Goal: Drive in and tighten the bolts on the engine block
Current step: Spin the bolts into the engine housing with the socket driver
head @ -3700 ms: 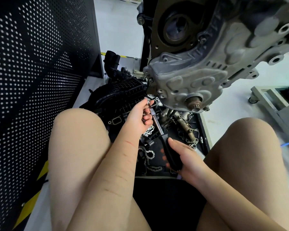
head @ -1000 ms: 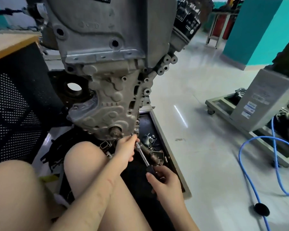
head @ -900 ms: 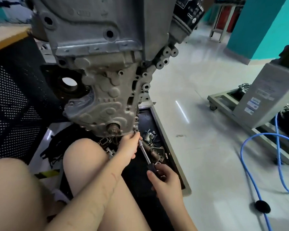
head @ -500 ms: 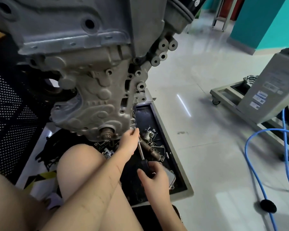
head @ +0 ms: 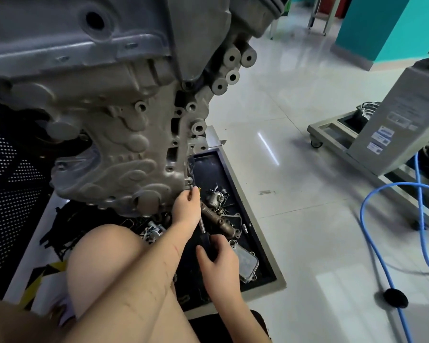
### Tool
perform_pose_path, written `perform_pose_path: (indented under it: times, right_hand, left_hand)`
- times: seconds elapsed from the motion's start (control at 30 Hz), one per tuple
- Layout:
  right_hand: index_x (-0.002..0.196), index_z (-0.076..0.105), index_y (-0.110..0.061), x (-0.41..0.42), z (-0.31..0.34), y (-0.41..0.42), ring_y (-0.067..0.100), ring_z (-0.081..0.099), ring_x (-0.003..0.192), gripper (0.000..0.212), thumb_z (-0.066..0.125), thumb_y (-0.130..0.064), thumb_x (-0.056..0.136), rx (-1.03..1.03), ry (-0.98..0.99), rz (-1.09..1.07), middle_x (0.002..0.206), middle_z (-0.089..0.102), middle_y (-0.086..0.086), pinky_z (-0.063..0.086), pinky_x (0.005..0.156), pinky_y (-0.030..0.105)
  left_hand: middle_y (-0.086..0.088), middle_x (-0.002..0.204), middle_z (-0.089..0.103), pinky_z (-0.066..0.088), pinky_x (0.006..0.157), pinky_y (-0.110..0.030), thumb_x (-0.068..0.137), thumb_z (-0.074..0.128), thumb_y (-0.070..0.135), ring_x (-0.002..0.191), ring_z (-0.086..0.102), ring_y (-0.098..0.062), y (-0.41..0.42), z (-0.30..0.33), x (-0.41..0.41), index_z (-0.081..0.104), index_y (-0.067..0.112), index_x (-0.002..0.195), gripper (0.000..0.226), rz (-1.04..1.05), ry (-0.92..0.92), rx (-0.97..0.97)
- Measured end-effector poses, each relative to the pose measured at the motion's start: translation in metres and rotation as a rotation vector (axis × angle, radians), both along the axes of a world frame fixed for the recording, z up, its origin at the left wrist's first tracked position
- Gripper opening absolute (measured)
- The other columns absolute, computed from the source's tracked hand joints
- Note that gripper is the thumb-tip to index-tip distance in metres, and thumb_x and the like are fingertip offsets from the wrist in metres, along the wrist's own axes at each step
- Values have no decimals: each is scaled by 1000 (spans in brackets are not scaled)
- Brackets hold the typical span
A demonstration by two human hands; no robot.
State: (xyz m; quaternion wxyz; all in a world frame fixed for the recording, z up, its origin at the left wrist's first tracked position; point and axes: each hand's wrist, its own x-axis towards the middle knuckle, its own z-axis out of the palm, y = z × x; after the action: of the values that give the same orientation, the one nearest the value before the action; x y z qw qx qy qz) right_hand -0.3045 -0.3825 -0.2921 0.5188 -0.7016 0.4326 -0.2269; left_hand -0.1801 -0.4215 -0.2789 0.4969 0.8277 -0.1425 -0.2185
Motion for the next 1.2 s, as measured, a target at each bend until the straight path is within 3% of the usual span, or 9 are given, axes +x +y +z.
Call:
perform_pose_path:
  times: [0.1, 0.23, 0.3, 0.4, 0.57, 0.73, 0.9, 1.1, 1.2]
  right_hand:
    - [93, 53, -24, 1, 1, -4, 12, 58, 89, 9, 60, -22, 87, -42, 17, 4, 92, 62, -7, 42, 75, 20]
    - [103, 59, -15, 0, 2, -11, 14, 58, 94, 18, 59, -22, 86, -77, 40, 15, 99, 64, -3, 43, 79, 23]
    - [107, 59, -13, 0, 4, -14, 15, 59, 96, 22, 59, -22, 86, -93, 57, 23, 102, 64, 0, 45, 83, 27]
    - [107, 60, -12, 1, 7, -17, 17, 59, 96, 23, 59, -21, 86, -102, 67, 28, 102, 65, 1, 45, 85, 30]
    - [104, 61, -15, 6, 11, -22, 15, 59, 94, 21, 60, -23, 85, -118, 91, 32, 98, 66, 0, 45, 81, 26]
    - [85, 63, -9, 12, 19, -30, 18, 59, 72, 10, 62, -17, 81, -95, 52, 21, 76, 65, 2, 43, 65, 25]
    - [78, 60, -11, 12, 28, -36, 10, 50, 38, 5, 63, -10, 81, 483, -153, -45, 56, 57, -1, 35, 35, 18]
    - [69, 69, -1, 10, 42, -45, 9, 49, 36, 36, 47, -19, 91, 1361, -468, -85, 57, 59, 7, 36, 30, 11]
    - [77, 65, 8, 8, 43, -48, 13, 52, 34, 40, 44, -21, 92, 1593, -626, -91, 60, 62, 14, 37, 29, 12]
  left_hand:
    - [-9, 62, 49, 35, 67, -32, 97, 42, 30, 72, 44, -29, -5, 1, -4, 59, 5, 85, 32, 87, 85, -76]
    - [-24, 101, 64, 36, 72, -31, 96, 46, 30, 76, 45, -26, -11, 2, -6, 66, 6, 95, 31, 203, 213, -180]
    - [-10, 88, 61, 37, 71, -27, 94, 49, 33, 75, 44, -21, -14, 2, -4, 66, 13, 87, 28, 245, 319, -225]
    - [3, 73, 52, 33, 52, -24, 93, 51, 36, 59, 39, -13, -13, 2, 0, 62, 22, 73, 27, 271, 506, -282]
    - [3, 67, 45, 32, 52, -22, 91, 50, 43, 56, 34, -10, -10, 7, 4, 62, 25, 72, 30, 281, 657, -254]
    - [4, 44, 36, 22, 31, -9, 93, 40, 34, 34, 28, -7, -3, 9, 6, 64, 16, 81, 32, 263, 847, -387]
    - [0, 50, 36, 20, 33, -9, 95, 20, 33, 31, 27, -8, 5, 7, 3, 66, 4, 89, 55, 293, 985, -484]
    - [2, 57, 34, 17, 30, -7, 95, 29, 35, 25, 25, -6, 11, 10, 3, 66, 2, 92, 50, 219, 966, -415]
    - [4, 58, 33, 20, 27, -8, 93, 41, 42, 23, 24, -4, 16, 11, -3, 67, 9, 83, 44, 120, 930, -302]
